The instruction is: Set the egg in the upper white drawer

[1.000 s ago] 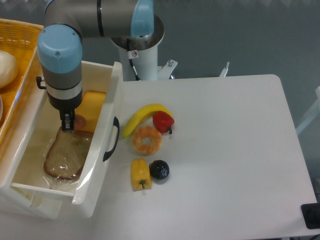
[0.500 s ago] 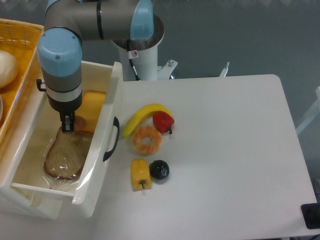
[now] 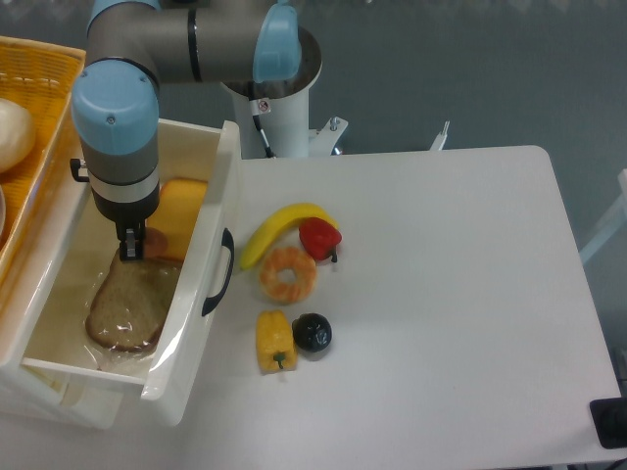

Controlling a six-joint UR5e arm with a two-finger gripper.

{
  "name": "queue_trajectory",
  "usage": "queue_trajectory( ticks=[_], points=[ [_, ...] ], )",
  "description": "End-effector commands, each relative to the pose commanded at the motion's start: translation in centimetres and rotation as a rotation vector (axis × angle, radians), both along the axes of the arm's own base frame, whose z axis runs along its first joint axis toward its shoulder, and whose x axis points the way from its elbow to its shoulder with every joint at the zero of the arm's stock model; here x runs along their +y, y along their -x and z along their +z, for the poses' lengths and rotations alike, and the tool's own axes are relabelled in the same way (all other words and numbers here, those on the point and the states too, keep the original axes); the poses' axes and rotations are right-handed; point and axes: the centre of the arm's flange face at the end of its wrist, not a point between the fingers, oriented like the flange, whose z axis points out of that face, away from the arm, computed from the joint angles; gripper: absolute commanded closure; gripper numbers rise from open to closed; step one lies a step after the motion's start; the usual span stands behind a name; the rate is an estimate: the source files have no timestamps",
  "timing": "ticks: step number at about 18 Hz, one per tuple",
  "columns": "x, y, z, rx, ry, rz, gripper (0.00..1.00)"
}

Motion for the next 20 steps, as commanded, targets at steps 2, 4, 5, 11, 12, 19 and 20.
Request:
queue_trajectory(
  ticks=[2, 4, 5, 11, 12, 19, 20],
  points=[
    [0.01, 0.1, -0.09, -0.001, 0.001, 0.002, 0.7],
    [-0.01, 0.09, -0.16, -0.001, 0.003, 0.002, 0.68],
    [0.03, 0.02, -0.09, -0.001, 0.001, 0.0, 0.65],
    [0.12, 0.08, -0.36, -0.002, 0.006, 0.001, 0.63],
    [0.1, 0.05, -0.43, -0.004, 0.007, 0.001, 0.62],
    [0.2, -0.1, -0.44, -0.004, 0.007, -0.002, 0.47],
    [0.2, -0.1, -0.44, -0.004, 0.007, -0.002, 0.44]
  ],
)
